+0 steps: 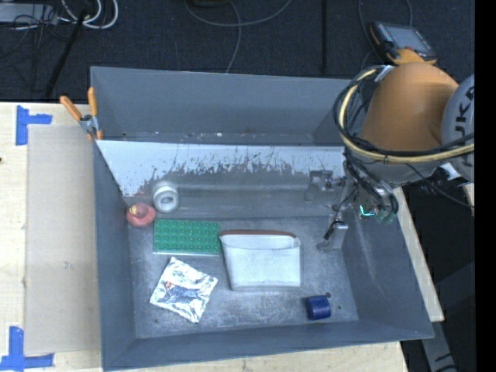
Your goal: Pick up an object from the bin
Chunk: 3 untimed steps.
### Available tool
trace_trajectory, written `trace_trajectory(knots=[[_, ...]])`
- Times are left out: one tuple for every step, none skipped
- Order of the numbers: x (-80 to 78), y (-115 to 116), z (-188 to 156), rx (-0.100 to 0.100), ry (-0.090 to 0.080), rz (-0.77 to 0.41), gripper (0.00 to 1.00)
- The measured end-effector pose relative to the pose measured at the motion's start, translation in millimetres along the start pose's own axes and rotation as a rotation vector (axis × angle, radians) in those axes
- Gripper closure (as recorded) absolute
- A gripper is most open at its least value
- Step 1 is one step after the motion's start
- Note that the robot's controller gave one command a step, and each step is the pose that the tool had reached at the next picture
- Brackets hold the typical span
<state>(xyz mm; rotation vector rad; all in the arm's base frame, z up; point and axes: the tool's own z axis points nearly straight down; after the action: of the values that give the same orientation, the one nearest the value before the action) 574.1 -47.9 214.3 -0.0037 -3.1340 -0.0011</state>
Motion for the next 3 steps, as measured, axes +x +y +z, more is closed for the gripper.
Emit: trace_trajectory(knots=[[39.1,7.8,133.3,0.0,-0.001,-0.365,0.0],[-10.7,-22.2,144.8,0.003,-0.011,-0.399,0.0],[0.8,6.6,145.0,0.001,-0.006,-0.595,0.0]])
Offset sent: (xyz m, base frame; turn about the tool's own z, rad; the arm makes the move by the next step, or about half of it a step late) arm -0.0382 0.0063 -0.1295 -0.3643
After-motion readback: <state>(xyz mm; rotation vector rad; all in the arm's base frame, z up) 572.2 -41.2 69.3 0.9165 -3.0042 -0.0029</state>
